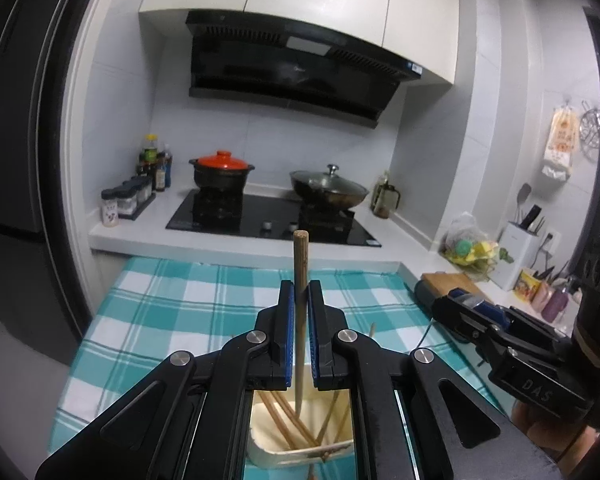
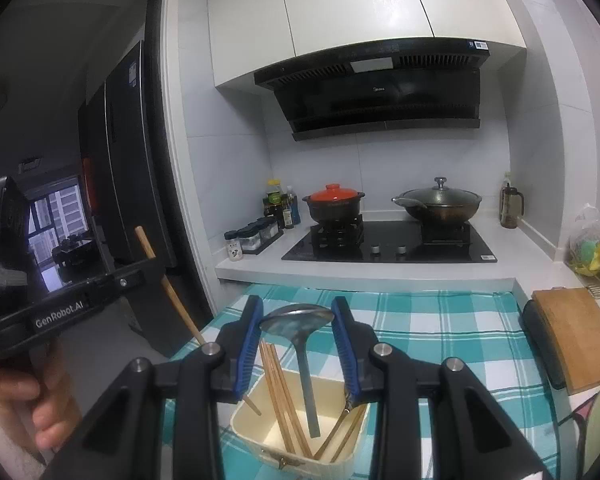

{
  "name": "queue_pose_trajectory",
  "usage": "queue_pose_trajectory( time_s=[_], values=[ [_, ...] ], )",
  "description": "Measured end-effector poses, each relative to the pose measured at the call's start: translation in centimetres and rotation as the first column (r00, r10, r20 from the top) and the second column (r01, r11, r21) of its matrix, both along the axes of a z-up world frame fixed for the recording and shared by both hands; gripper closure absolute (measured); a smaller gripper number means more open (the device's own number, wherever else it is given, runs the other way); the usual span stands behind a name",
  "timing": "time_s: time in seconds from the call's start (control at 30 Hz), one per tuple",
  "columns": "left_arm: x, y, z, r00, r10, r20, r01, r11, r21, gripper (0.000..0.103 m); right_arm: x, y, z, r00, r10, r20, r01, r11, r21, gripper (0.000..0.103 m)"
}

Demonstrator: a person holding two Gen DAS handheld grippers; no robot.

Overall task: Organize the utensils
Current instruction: 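Lower the spoon and chopstick into the holder and open both tools, then withdraw both tools toward the last two chopsticks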

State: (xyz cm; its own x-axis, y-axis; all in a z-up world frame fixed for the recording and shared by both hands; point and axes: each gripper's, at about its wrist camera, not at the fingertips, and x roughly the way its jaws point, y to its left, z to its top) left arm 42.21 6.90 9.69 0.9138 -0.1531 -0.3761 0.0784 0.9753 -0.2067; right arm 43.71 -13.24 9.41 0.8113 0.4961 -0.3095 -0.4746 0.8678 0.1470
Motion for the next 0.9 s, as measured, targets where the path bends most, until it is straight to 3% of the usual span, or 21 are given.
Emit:
queue_pose_trajectory(
  time_s=[0.13, 0.3, 0.43, 0.57, 0.73, 0.8, 0.9],
  values=[
    [2.3, -0.4, -4.3, 0.995, 0.014, -0.1, -0.012, 1.0, 0.017, 0.098, 3.7, 0.8, -3.4, 0.996, -0.014, -0.092, 0.015, 1.0, 0.007, 0.067],
    [4.5, -0.5, -9.2, 0.974, 0.026, -0.224, -0.02, 0.999, 0.03, 0.098, 7.3, 1.2, -9.0, 0.962, -0.044, -0.269, 0.038, 0.999, -0.028, 0.067],
    [5.2, -1.1, -10.7, 0.969, 0.035, -0.246, -0.023, 0.998, 0.051, 0.098, 8.5, 1.4, -12.1, 0.93, -0.073, -0.36, 0.047, 0.996, -0.079, 0.067],
    [5.8, -1.3, -10.7, 0.961, 0.028, -0.275, -0.02, 0.999, 0.034, 0.097, 9.1, 1.5, -13.7, 0.914, -0.105, -0.392, 0.065, 0.991, -0.114, 0.066],
    [3.5, -0.3, -9.7, 0.957, 0.058, -0.286, -0.044, 0.998, 0.054, 0.063, 8.9, 0.5, -13.1, 0.908, -0.136, -0.395, 0.112, 0.99, -0.084, 0.058],
    [0.2, 0.5, -9.6, 0.947, 0.077, -0.312, -0.049, 0.994, 0.095, 0.058, 7.9, -0.3, -12.2, 0.917, -0.12, -0.381, 0.102, 0.993, -0.066, 0.058],
    [-6.0, 1.8, -11.1, 0.939, 0.032, -0.343, 0.007, 0.994, 0.111, 0.039, 4.0, -2.3, -10.6, 0.931, -0.068, -0.359, 0.055, 0.997, -0.045, 0.058]
  ],
)
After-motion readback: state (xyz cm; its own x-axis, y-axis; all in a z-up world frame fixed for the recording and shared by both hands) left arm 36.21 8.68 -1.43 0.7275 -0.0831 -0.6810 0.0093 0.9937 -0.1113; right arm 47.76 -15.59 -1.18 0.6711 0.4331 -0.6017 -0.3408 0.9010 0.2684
